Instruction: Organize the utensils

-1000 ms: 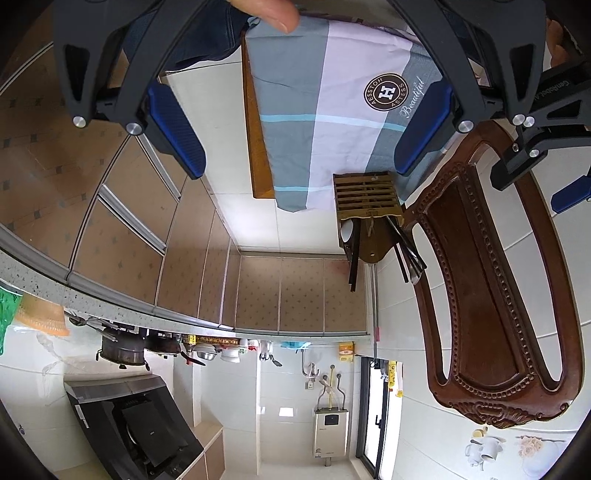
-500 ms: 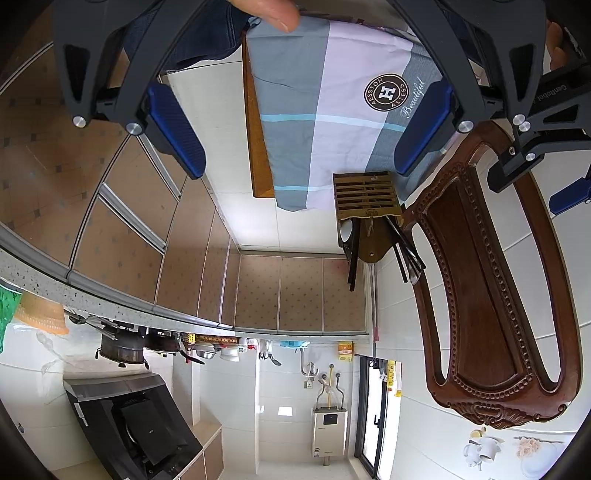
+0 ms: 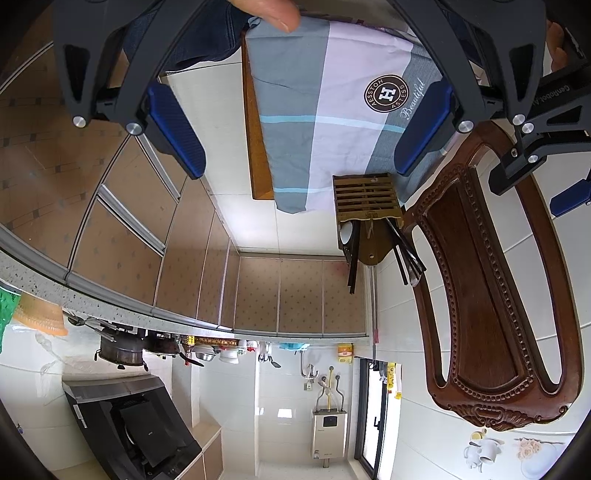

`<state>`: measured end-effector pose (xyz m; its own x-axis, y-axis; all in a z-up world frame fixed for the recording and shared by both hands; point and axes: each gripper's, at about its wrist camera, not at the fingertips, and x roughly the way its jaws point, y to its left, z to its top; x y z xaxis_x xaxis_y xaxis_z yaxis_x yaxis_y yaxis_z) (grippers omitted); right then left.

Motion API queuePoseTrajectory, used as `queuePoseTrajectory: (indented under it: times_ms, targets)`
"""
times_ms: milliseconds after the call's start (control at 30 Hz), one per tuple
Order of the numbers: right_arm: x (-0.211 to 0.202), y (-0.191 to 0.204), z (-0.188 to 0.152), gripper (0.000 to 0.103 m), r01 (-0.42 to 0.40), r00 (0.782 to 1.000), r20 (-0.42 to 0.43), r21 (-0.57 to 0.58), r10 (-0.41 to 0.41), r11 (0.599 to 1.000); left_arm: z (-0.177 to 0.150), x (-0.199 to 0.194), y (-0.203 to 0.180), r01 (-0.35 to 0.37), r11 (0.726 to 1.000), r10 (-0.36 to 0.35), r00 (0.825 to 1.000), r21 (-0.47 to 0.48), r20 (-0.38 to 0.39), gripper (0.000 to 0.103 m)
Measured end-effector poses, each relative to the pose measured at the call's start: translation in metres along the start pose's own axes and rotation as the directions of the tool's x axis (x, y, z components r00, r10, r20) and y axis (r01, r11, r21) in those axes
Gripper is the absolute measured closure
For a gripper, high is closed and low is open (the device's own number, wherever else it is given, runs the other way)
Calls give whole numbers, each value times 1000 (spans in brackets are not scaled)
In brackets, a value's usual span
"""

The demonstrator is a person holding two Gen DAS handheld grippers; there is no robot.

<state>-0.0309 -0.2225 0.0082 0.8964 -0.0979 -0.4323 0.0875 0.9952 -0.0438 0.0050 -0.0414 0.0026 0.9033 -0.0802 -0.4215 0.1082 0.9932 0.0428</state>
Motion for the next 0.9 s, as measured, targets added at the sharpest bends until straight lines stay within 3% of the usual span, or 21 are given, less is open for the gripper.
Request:
queuePoseTrajectory:
  times_ms: [900]
  targets:
    - [1, 0, -2, 3, 13, 1000, 0, 1, -13, 1000, 2, 4, -3, 29, 1000, -29, 1000, -6, -10, 4]
